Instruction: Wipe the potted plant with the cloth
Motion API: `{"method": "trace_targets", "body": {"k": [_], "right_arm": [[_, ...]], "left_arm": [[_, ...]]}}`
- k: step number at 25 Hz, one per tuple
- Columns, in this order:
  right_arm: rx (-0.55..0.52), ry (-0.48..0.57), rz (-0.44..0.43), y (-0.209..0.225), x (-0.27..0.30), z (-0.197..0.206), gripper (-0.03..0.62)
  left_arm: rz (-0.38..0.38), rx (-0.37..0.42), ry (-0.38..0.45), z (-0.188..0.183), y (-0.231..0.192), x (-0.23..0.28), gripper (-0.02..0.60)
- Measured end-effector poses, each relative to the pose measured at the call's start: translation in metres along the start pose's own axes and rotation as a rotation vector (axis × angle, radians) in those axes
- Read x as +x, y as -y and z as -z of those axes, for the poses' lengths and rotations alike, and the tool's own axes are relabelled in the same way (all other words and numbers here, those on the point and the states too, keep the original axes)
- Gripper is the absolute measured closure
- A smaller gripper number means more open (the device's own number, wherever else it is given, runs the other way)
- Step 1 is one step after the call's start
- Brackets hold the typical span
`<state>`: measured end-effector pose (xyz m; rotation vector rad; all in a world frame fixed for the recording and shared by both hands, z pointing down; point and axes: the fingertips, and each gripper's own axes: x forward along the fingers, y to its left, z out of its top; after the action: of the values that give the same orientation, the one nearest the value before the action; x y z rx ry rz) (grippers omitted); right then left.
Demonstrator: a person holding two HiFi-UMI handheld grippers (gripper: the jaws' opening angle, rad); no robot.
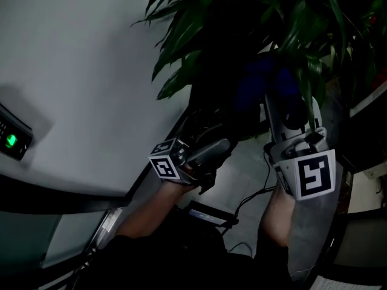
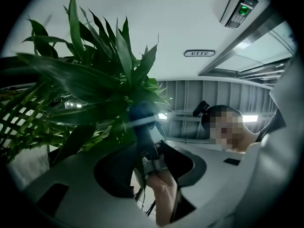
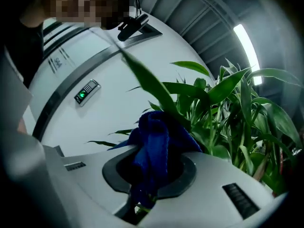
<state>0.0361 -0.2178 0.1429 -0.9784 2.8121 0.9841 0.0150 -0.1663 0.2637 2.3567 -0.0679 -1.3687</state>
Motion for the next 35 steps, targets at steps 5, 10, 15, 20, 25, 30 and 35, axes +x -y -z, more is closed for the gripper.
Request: {"method": "trace_targets", "body": {"k": [5, 10, 15, 20, 25, 30, 35], "right_arm": [[-0.089, -0.138, -0.026, -0.015, 0.018, 0.046, 0.514], [-0.119, -0.196, -0.138, -0.055, 0.009, 0.064, 0.516], [-0.095, -0.222, -0.23, -0.081, -0.014, 0.072, 0.516], [-0.061, -0.19, -0.33, -0.102, -0.037, 0.065, 0.516], [0.057, -0.156, -0.398, -0.104, -0.066, 0.048, 0.516], [0.025, -0.042, -0.158, -0.051, -0.057, 0.018, 0.515], [0.024, 0.052, -0.016, -0.024, -0.034, 0.003, 0.514]], "left_arm": [[0.036, -0.059, 0.064, -0.007, 0.003, 0.0, 0.38], [0.038, -0.051, 0.068, -0.011, 0.008, 0.0, 0.373], [0.026, -0.044, 0.066, -0.01, 0.008, 0.001, 0.355], [0.004, -0.04, 0.063, -0.008, 0.007, -0.004, 0.342], [-0.014, -0.024, 0.022, 0.001, 0.005, -0.006, 0.331], [-0.017, -0.012, 0.009, 0.003, 0.006, -0.004, 0.324], [-0.013, 0.001, 0.019, 0.002, 0.01, -0.003, 0.324]]}}
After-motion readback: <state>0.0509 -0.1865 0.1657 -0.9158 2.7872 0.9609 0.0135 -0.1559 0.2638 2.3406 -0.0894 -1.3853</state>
